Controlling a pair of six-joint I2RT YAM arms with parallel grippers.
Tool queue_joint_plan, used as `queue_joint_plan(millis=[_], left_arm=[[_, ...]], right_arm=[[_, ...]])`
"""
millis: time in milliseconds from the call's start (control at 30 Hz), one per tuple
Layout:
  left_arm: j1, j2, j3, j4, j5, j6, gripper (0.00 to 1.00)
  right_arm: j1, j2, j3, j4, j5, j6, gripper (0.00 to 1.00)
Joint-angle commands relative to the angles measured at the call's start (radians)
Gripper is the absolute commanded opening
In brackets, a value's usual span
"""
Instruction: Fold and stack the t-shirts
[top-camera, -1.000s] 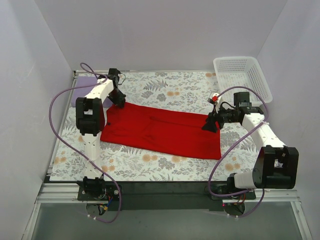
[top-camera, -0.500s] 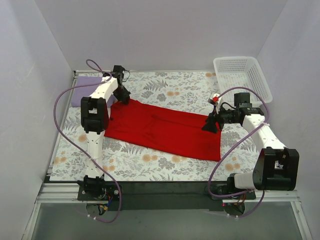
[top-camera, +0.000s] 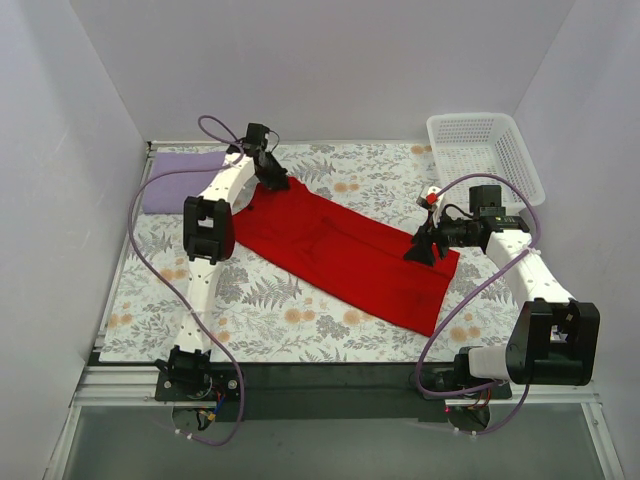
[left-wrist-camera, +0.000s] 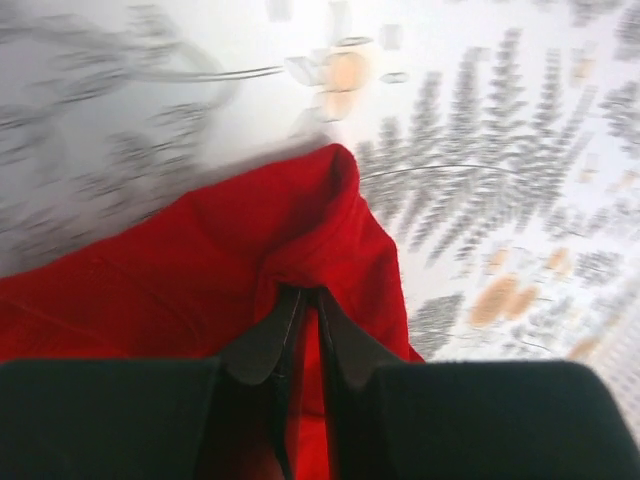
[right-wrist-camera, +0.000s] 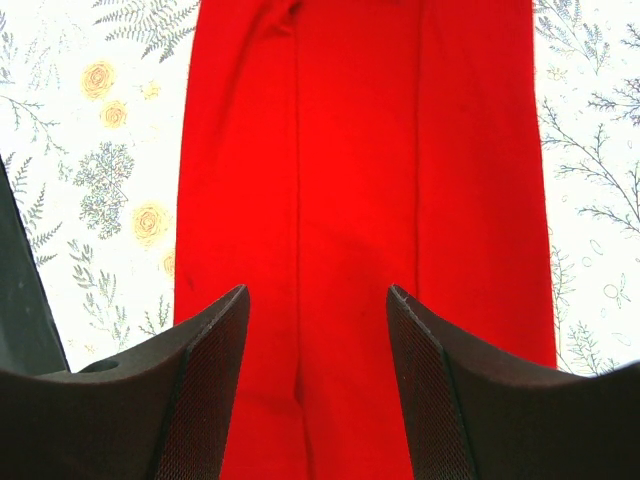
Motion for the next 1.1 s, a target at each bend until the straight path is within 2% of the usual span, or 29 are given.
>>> queue_joint_plan(millis=[0,200,333,567,700,800,833,867,900,933,967,1067], left_arm=[[-0.041,0.114,0.031,0.080,0.126,-0.050,0.08],[-0.058,0.148,0.043,0.241,0.244,-0.117,0.08],[-0.053,0.118,0.042,0.298,0.266,-0.108,0.13],[-0.003,-0.154,-0.039,0.370,0.220,-0.012,0.37],[0.025,-0.345,-0.122,0.373,0.197,0.096,0.47],[0.042,-0.558,-0.321,0.383,0.165,0.194,0.54],[0.060,-0.680,-0.388,0.412,0.157,0.209,0.59],[0.074,-0.745,-0.559,0.430,0.157,0.217,0.62],[0.091,-0.811,-0.644,0.456,0.165,0.213,0.66],[0.144,-0.940,-0.750,0.513,0.204,0.203,0.72],[0.174,-1.002,-0.920,0.540,0.238,0.173,0.75],[0.329,-1.212,-1.137,0.596,0.353,0.162,0.75]], right_arm=[[-0.003,-0.023,0.001,0.017,-0.029,0.006,0.64],[-0.003,-0.007,0.002,0.019,-0.024,0.007,0.64],[-0.003,0.005,0.002,0.017,-0.019,0.004,0.64],[-0.005,0.005,-0.011,0.017,-0.027,-0.013,0.64],[-0.005,-0.004,-0.024,0.017,-0.036,-0.034,0.64],[-0.003,-0.015,-0.036,0.017,-0.044,-0.059,0.64],[-0.003,-0.020,-0.037,0.014,-0.049,-0.063,0.63],[-0.003,-0.026,-0.043,0.014,-0.050,-0.068,0.63],[-0.003,-0.029,-0.045,0.017,-0.052,-0.074,0.63],[-0.003,-0.033,-0.048,0.017,-0.056,-0.082,0.64],[-0.005,-0.038,-0.051,0.014,-0.058,-0.086,0.64],[-0.003,-0.047,-0.062,0.014,-0.069,-0.094,0.64]])
